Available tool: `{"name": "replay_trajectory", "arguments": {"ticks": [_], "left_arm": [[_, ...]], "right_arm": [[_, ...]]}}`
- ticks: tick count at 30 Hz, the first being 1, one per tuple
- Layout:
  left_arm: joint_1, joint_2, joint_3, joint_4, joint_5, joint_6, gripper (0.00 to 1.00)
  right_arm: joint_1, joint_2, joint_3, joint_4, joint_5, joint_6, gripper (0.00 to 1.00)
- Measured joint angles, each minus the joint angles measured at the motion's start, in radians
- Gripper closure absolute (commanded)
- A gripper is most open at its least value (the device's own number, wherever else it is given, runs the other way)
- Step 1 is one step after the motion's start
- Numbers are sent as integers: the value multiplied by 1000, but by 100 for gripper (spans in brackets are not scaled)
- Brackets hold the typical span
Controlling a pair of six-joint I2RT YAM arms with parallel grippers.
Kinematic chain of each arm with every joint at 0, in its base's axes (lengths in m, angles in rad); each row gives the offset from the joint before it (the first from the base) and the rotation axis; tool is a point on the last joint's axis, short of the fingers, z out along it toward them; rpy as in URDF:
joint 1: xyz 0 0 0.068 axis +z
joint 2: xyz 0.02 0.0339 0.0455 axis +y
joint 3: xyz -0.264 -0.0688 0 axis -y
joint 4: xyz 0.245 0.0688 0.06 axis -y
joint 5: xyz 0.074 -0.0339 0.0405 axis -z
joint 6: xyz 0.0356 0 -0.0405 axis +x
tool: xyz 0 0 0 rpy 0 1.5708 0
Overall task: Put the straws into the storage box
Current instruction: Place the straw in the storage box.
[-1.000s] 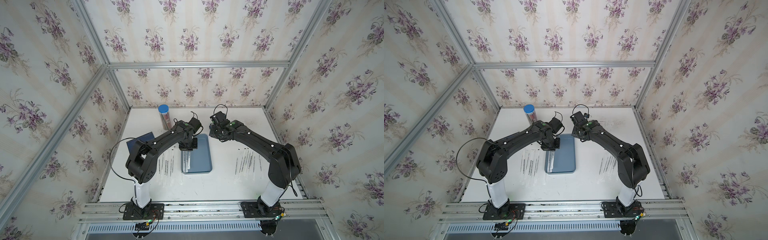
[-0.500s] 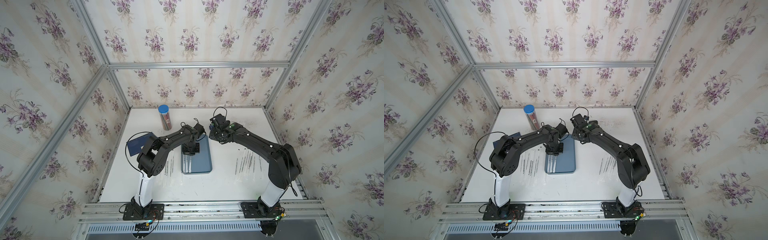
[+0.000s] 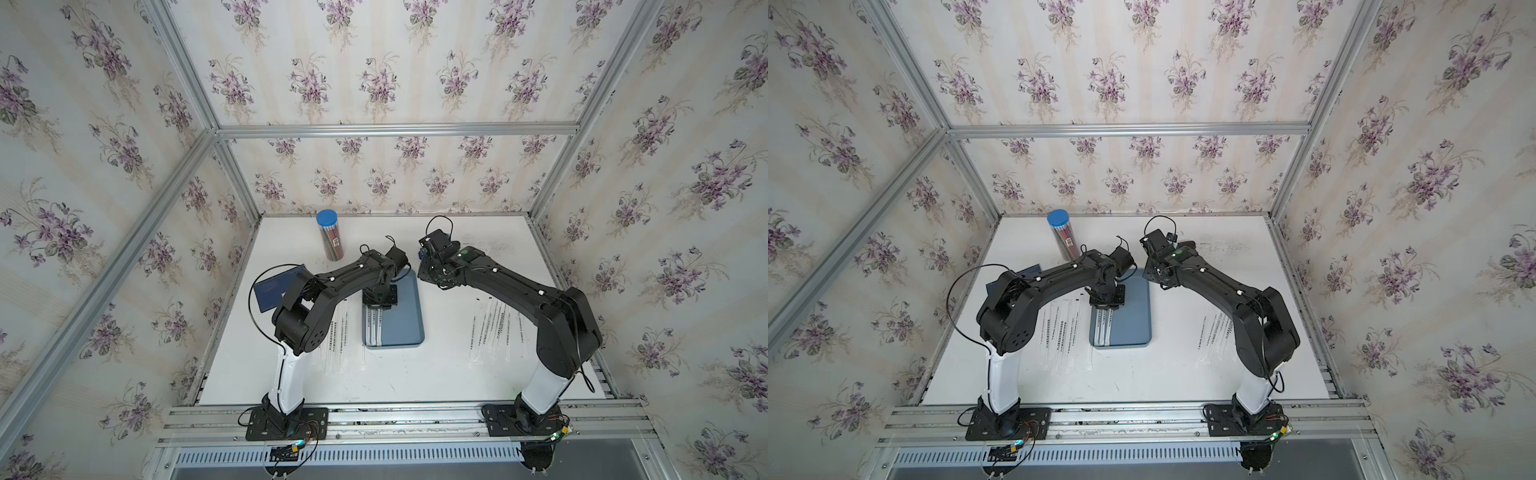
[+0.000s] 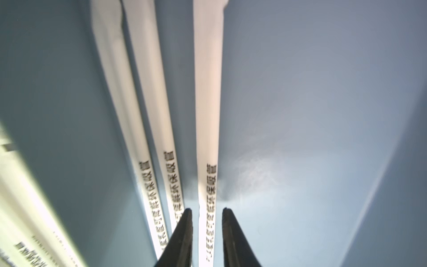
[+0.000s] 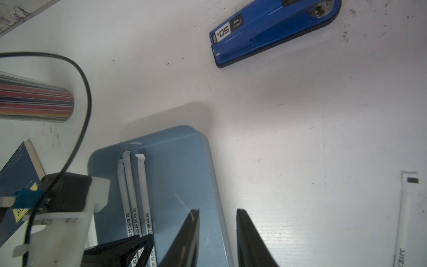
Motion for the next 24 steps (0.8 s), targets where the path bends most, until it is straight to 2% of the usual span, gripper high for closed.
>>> {"name": "replay_trajectory", "arguments": {"ticks": [4,7,10,15,21,24], "left_arm": [[5,-98,6,-31,-21,23,56],[27,-254,-63,-44,-58,53,46],[105,-408,-194,-73,-106,87,46],[299,-595,-451,-76,-158,152,48],[481,-582,-600,-18,-140,221,63],[501,-523,-607,22,-91,242,64]], "right_arm": [[0,1,0,-1,-3,0,68],[8,1,1,-1,-11,-5,68],[46,7,6,-5,-13,-9,68],[152,64,47,-7,-39,-16,69],[208,110,97,-11,-63,-15,70],[210,110,107,-18,-59,-16,70]]}}
